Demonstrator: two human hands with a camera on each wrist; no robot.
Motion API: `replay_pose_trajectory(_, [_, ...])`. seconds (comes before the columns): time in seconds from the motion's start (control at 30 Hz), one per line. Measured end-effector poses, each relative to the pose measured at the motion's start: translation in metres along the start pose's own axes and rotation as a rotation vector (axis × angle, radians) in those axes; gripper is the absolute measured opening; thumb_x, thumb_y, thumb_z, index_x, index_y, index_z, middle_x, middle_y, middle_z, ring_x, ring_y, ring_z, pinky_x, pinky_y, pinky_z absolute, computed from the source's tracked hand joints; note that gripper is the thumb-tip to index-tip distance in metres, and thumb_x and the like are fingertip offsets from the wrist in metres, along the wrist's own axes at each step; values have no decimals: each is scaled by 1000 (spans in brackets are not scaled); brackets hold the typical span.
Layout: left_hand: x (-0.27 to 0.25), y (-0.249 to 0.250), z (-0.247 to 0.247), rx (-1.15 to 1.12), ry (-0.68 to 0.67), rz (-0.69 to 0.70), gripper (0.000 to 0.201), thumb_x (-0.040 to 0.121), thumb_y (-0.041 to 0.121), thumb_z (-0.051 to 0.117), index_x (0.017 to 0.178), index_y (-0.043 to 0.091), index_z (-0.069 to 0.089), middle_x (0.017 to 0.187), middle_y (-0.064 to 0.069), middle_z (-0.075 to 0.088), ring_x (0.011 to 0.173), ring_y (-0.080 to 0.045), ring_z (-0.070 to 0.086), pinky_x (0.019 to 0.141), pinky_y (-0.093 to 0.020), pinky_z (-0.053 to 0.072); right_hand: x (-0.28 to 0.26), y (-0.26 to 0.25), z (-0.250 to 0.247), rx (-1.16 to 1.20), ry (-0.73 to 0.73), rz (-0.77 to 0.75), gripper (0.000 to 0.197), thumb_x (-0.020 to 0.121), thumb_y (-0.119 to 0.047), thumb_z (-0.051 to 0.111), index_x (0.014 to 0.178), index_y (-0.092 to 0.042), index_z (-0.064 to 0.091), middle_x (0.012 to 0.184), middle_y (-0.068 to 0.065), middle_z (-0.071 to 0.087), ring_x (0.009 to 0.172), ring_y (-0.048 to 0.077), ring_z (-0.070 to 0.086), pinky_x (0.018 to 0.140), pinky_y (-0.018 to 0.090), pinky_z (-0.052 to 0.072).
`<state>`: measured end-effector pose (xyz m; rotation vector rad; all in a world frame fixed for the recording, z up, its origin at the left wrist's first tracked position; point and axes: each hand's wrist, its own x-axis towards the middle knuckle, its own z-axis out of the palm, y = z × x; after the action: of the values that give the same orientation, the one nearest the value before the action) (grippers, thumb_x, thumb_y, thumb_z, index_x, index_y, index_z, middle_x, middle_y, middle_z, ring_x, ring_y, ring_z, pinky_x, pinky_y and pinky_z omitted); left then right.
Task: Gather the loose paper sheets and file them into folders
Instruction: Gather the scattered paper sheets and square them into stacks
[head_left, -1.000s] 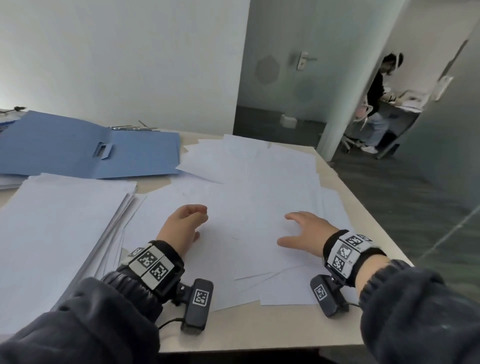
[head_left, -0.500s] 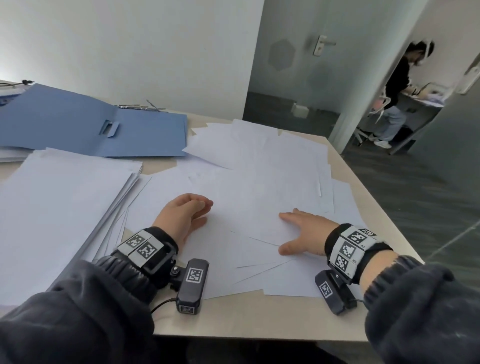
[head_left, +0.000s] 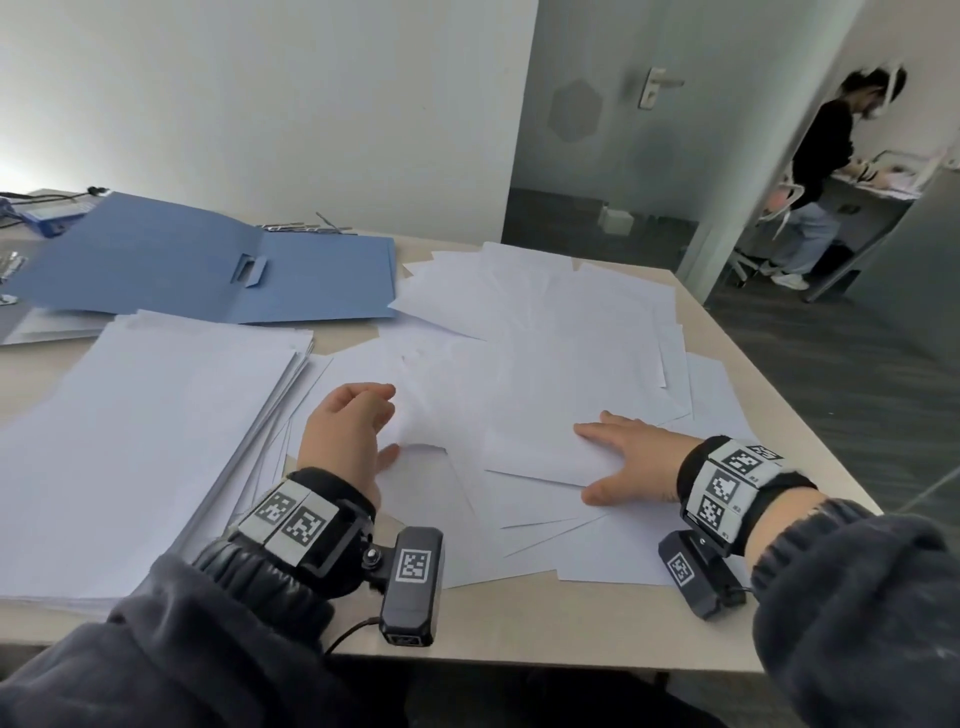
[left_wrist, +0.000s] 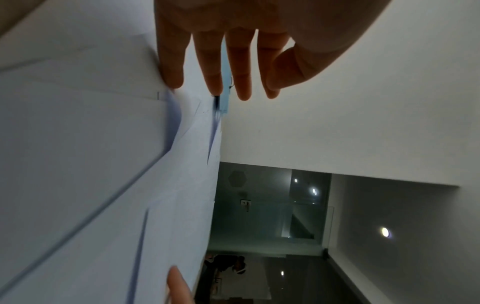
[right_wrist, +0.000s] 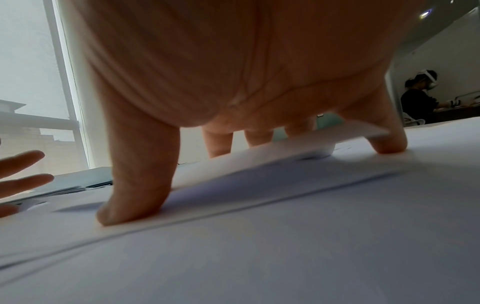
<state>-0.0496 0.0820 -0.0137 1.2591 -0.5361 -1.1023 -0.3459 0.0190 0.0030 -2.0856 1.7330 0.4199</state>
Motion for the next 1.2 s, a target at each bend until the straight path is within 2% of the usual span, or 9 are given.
replay_pose_trajectory(0.1, [1,3,-2,-45,-28,-47,19,92,7,55,82,18,66,108,-4,67,109,-21,65,92,-55,52,2,1,1,-1,10,-2,101,77,-65,71,157,-46,12,168,-9,-3,155,18,5,125,42,13])
replay_pose_trajectory(0.23, [0,8,-4,-54,-54,-134,19,94,12,53,109,21,62,119,-2,59,112,-21,57,91,-47,48,2,2,2,3,14,-3,101,76,-66,71,156,-47,12,168,-9,-2,155,18,6,125,42,14])
replay_pose_trajectory(0.27, [-1,9,-4,-45,-57,-141,18,95,12,52,107,21,62,119,-1,59,111,-21,56,92,-48,47,2,2,2,1,16,-2,101,77,-65,71,156,-47,12,168,-9,-2,155,18,6,125,42,15])
replay_pose_trajectory(0.37, [-7,12,-2,0,-50,-106,22,96,8,50,88,21,65,114,0,64,110,-22,62,96,-58,47,1,1,2,-9,21,-2,100,78,-64,70,156,-47,12,169,-9,-2,155,18,6,124,43,15])
replay_pose_trajectory(0.47, [-15,15,2,44,-95,-120,20,95,11,52,90,25,65,118,3,64,112,-20,61,99,-58,43,-1,-1,1,-13,22,-6,98,79,-63,70,157,-45,13,169,-8,-1,155,18,7,125,42,15])
replay_pose_trajectory(0.67, [-17,13,10,78,-84,-114,20,93,9,53,87,23,65,113,2,66,109,-21,63,99,-59,45,-2,-2,0,-21,21,-8,98,80,-63,70,158,-43,13,169,-6,-1,155,18,8,124,42,16])
replay_pose_trajectory(0.83, [-12,11,8,32,-83,-177,24,95,18,53,116,23,62,125,1,58,113,-19,53,95,-48,43,-2,-2,0,-21,25,-10,99,80,-64,70,158,-44,13,169,-6,0,155,18,9,124,41,16])
replay_pose_trajectory(1.0, [-14,9,6,52,-14,-139,16,93,11,53,91,18,68,111,-1,67,106,-17,62,98,-55,47,-3,-2,0,-18,26,-15,98,80,-63,70,157,-43,13,169,-6,0,155,18,8,124,40,16])
replay_pose_trajectory(1.2, [-9,6,3,48,29,-67,17,92,13,52,90,18,68,112,-3,69,110,-17,63,100,-49,43,-1,-2,1,-23,28,-12,98,80,-63,70,157,-43,13,169,-6,0,155,19,8,124,39,16])
